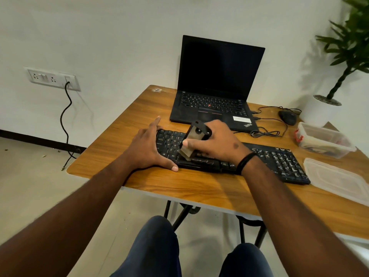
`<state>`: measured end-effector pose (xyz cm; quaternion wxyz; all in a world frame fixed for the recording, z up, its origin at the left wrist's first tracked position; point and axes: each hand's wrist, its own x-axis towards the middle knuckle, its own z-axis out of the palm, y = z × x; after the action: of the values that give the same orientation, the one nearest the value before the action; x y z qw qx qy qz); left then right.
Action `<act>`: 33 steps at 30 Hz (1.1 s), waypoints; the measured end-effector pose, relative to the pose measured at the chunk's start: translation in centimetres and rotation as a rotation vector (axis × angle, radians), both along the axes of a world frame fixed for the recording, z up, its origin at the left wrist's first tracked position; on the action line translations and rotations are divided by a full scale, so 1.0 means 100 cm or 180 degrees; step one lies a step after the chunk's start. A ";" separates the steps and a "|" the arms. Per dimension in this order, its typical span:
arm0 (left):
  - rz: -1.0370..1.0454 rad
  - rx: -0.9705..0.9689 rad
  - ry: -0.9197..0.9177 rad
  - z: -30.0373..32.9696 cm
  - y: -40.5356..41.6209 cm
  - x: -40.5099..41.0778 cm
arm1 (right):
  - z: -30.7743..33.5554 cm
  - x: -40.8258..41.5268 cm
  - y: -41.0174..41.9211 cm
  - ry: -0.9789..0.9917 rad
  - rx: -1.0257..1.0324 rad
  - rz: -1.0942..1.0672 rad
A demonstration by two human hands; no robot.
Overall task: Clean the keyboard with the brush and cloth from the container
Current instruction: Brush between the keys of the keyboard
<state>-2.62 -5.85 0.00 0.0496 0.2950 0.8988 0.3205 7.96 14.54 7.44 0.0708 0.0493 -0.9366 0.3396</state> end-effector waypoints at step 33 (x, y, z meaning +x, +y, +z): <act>-0.0036 0.0246 -0.0070 -0.004 0.001 0.000 | -0.042 0.044 0.010 0.0478 -0.1045 -0.2026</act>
<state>-2.61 -5.74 -0.41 0.0499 0.2982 0.8835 0.3579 12.32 15.52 3.25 0.2485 -0.2319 -0.8303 0.4417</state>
